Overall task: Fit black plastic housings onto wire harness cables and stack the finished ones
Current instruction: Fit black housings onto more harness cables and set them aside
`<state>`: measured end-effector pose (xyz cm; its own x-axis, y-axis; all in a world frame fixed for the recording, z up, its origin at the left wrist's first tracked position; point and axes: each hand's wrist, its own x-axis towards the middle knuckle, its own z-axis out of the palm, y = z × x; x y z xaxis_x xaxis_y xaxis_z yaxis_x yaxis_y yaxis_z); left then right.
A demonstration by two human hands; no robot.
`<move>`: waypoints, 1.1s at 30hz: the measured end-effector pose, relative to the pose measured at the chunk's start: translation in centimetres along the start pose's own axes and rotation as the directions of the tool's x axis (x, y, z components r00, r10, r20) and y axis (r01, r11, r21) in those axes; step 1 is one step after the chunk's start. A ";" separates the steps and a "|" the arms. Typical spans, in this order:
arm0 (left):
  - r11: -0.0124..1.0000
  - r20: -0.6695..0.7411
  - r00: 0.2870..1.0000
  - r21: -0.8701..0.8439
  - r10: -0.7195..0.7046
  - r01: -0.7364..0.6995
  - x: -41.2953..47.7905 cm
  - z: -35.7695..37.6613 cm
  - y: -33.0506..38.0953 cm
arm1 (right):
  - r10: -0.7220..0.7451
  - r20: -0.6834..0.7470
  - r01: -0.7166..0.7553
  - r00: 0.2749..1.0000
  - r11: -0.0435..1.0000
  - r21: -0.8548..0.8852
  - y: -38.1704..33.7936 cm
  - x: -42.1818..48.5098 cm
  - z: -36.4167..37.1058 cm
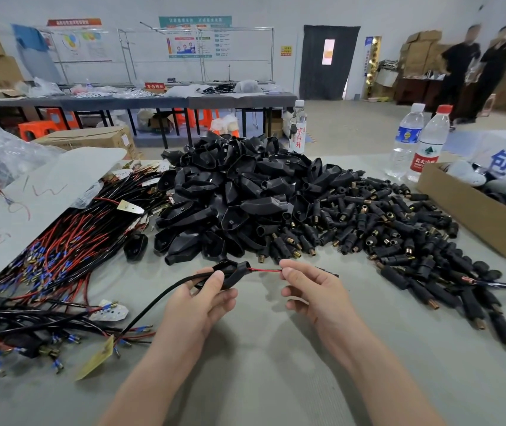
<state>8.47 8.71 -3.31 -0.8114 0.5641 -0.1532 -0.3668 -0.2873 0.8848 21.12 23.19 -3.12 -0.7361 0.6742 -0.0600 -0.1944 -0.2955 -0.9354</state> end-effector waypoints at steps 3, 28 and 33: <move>1.000 -0.029 0.999 -0.021 -0.023 0.023 0.4 -0.2 -0.1 | 0.006 -0.048 -0.005 0.999 0.999 0.038 -0.2 0.1 -0.2; 0.999 -0.034 0.999 -0.036 -0.008 0.007 1.2 -1.0 -0.2 | 0.013 -0.466 0.169 0.885 0.923 0.347 -3.0 0.9 -5.4; 1.000 -0.021 1.000 0.016 0.010 -0.009 1.2 -0.8 -0.4 | 0.022 -0.511 0.200 0.859 0.905 0.376 -3.2 1.0 -5.8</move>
<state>7.30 8.88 -4.24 -0.8243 0.5449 -0.1539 -0.3517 -0.2797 0.8933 24.79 28.78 -2.21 -0.3052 0.9187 -0.2507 -0.5668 -0.3868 -0.7274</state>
